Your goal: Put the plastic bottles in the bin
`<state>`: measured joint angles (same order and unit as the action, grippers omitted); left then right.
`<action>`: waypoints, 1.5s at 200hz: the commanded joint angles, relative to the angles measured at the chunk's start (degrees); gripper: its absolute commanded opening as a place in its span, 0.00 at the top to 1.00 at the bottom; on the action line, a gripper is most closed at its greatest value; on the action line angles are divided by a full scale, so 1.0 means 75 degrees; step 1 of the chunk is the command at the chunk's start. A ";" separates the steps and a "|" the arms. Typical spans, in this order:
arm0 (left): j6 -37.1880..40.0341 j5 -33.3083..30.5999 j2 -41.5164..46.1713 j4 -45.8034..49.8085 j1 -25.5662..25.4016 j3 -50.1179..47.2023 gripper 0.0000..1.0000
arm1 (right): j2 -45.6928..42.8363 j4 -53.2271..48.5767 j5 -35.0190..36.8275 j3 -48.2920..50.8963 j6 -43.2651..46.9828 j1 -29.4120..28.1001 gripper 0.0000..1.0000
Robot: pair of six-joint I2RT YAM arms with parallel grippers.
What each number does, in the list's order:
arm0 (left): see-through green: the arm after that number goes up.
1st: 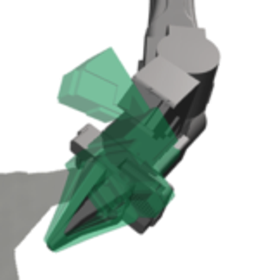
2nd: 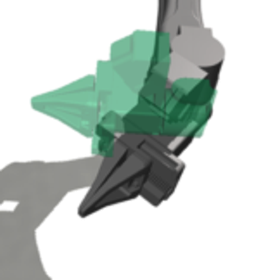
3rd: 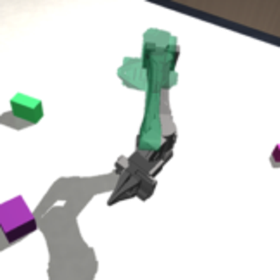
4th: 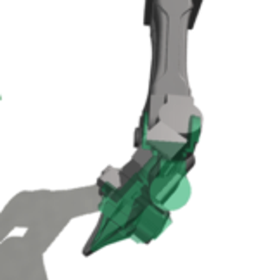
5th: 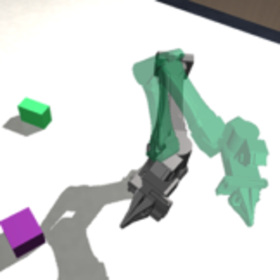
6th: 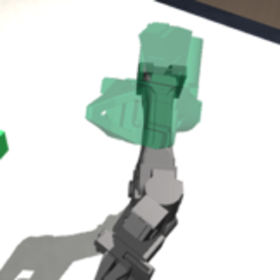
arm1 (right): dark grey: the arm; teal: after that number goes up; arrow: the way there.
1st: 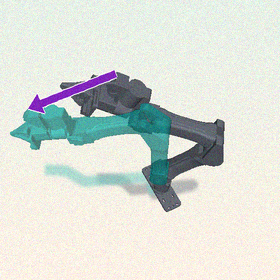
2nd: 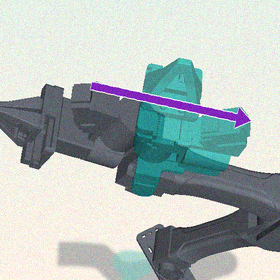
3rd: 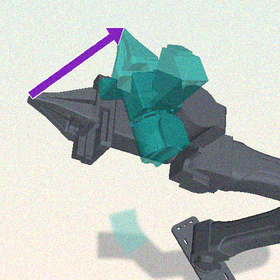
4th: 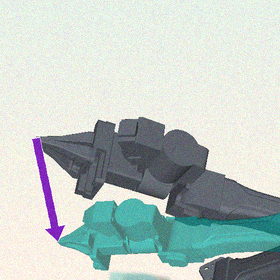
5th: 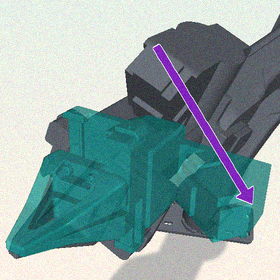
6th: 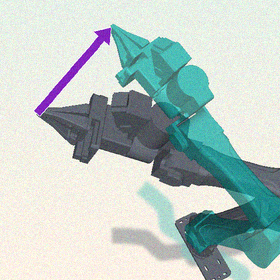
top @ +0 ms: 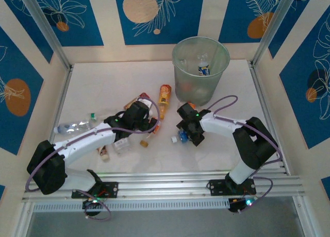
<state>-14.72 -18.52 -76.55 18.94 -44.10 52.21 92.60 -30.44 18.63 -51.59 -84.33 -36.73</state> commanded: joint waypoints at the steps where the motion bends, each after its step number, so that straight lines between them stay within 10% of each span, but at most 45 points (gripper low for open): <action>1: -0.0155 -0.0254 0.0027 -0.0031 0.0081 -0.0058 0.07 | 0.0163 0.0017 -0.0039 0.0074 0.0129 0.0034 0.12; 126: -0.0295 -0.0780 0.0350 0.0054 0.0103 -0.0106 0.06 | -0.1392 -0.1794 0.1880 -0.0785 0.1344 -0.0724 0.49; 205: -0.0428 -0.0967 0.0855 0.0076 0.0126 -0.0069 0.05 | -0.2192 -0.2030 0.2860 -0.4263 0.5708 -0.0878 0.50; 300: -0.0568 -0.0817 0.0945 0.0194 0.0133 0.0001 0.05 | 0.0386 -0.1306 0.3236 -0.8929 0.9729 0.0716 0.50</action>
<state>-17.74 -24.51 -70.96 19.16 -43.92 51.81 92.09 -41.58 43.07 -112.22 -19.75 -34.17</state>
